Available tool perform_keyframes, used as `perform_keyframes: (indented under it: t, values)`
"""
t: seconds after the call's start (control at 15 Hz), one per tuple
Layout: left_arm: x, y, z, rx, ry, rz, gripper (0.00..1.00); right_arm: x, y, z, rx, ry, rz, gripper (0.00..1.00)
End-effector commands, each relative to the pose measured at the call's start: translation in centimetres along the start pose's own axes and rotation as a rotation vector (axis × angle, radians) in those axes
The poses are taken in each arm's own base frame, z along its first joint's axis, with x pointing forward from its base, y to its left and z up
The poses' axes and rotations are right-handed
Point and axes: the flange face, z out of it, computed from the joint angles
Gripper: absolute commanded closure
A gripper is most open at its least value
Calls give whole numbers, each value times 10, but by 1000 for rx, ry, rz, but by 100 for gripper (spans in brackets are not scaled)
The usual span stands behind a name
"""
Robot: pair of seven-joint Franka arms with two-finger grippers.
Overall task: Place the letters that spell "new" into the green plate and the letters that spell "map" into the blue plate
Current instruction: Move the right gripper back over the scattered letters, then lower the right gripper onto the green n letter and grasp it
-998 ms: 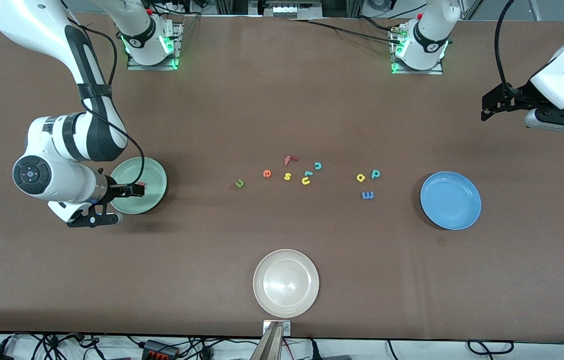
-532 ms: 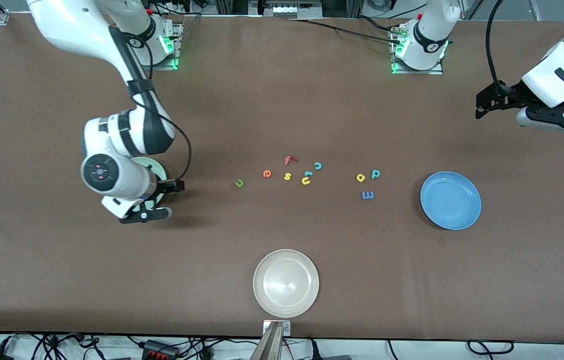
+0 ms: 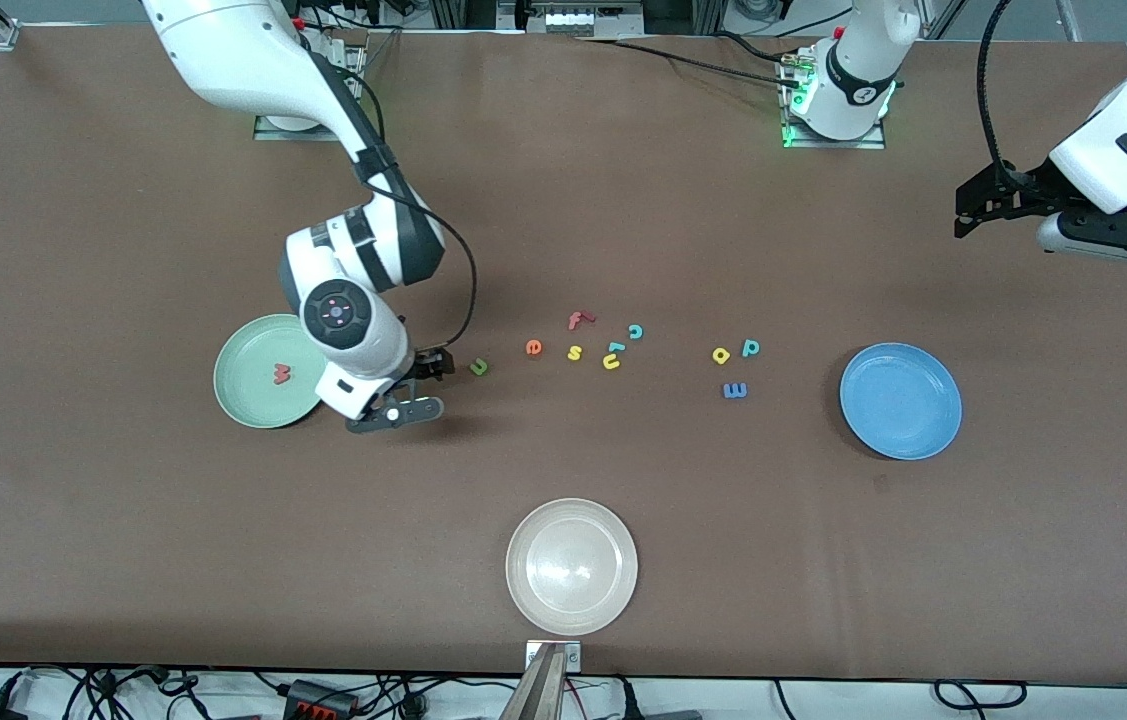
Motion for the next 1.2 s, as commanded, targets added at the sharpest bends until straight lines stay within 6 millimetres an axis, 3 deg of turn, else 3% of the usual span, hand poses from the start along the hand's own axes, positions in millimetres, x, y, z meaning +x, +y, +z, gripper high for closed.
perform_keyframes:
  t: [0.0,0.13,0.27,0.47,0.67,1.13]
  values:
    - [2,-2,-6,-2,-3,14,0,6,-15,9,-2,31,-69,0]
    - [2,-2,-6,-2,-3,14,0,0,-33,11,3,24,-77,2]
    - [2,-2,-6,-2,-5,14,0,-5,-49,15,21,18,-93,12]
    - [2,-1,-6,-2,-6,16,0,-5,-63,31,33,36,-112,15]
    - [-2,2,-5,-4,-34,21,0,-8,-78,44,39,48,-135,32]
    - [-2,1,-6,-4,-33,16,0,-14,-92,50,25,37,-187,36]
